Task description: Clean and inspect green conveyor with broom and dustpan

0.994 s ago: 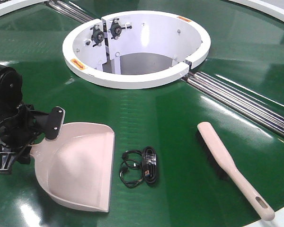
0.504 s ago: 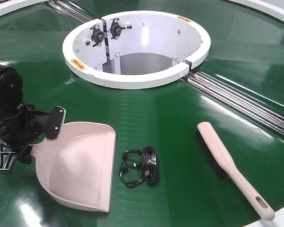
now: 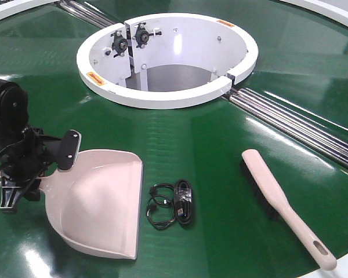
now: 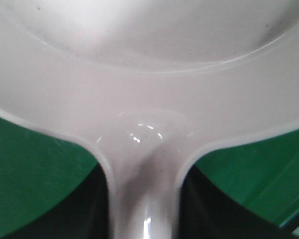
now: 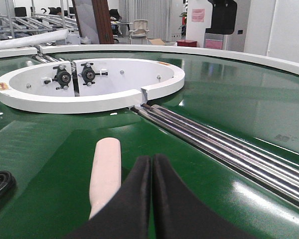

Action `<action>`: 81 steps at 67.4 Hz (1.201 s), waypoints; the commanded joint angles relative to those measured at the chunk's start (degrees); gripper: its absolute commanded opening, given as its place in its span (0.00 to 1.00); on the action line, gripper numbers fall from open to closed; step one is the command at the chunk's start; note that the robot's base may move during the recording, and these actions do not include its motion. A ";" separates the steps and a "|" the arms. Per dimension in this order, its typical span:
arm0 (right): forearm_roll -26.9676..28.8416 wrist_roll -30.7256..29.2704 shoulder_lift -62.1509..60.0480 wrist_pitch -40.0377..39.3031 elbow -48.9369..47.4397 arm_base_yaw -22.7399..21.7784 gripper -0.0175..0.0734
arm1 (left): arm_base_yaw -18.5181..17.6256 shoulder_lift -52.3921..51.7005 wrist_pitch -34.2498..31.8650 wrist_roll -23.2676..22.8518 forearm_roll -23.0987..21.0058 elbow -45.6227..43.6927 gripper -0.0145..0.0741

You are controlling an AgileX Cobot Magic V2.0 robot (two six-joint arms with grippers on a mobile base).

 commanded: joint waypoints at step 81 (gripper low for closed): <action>1.47 2.42 -0.68 -24.39 -2.19 -0.41 0.18 | -0.38 -2.19 -0.20 -0.83 -1.19 -1.70 0.16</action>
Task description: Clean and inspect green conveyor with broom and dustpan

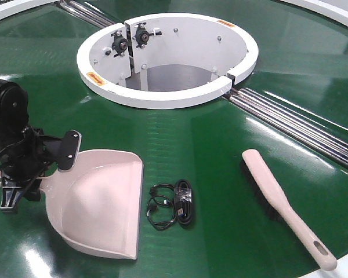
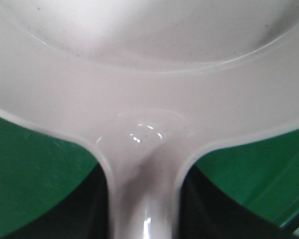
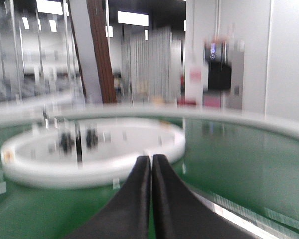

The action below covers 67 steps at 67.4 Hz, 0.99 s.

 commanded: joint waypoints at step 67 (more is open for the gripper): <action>4.48 0.91 38.00 38.43 -33.80 0.20 0.27 | -0.38 -2.19 -0.15 -0.83 -1.00 -1.70 0.16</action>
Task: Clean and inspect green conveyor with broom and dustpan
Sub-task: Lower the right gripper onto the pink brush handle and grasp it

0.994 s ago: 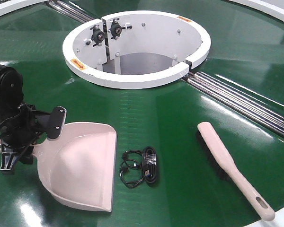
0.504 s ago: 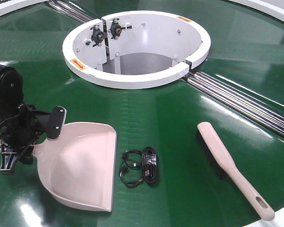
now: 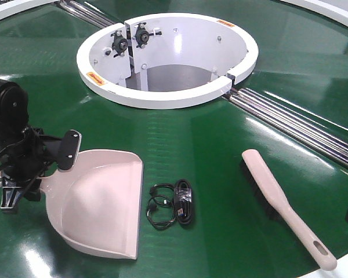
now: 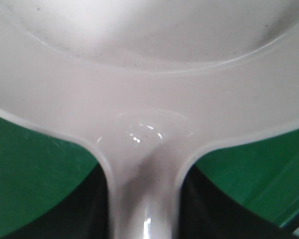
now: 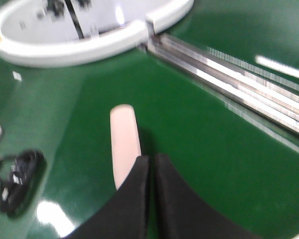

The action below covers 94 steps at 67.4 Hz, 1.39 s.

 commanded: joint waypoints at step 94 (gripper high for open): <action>-7.49 -4.92 50.78 35.34 -30.93 11.62 0.74 | -0.38 -2.19 -0.13 -0.83 -0.94 -1.70 0.16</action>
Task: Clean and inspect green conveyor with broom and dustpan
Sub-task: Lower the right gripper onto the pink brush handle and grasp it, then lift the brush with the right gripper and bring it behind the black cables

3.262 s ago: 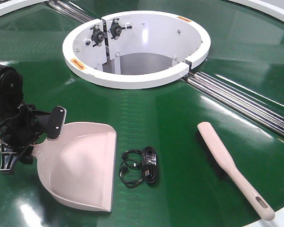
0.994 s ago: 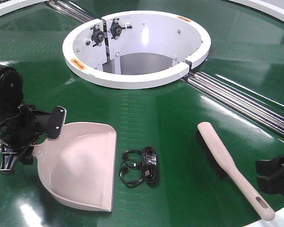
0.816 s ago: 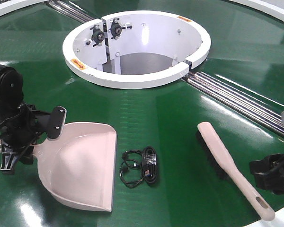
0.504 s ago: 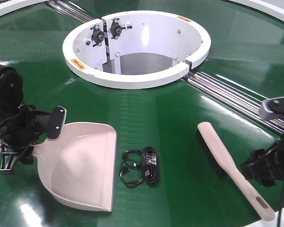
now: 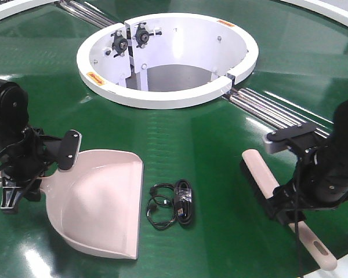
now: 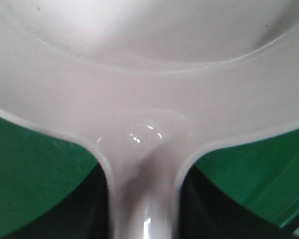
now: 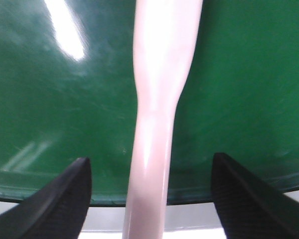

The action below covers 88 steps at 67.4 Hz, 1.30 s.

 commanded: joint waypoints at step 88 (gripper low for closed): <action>-0.74 6.20 3.58 -6.48 -1.79 0.06 0.18 | -0.38 -2.19 -0.15 -0.83 -0.83 -1.70 0.16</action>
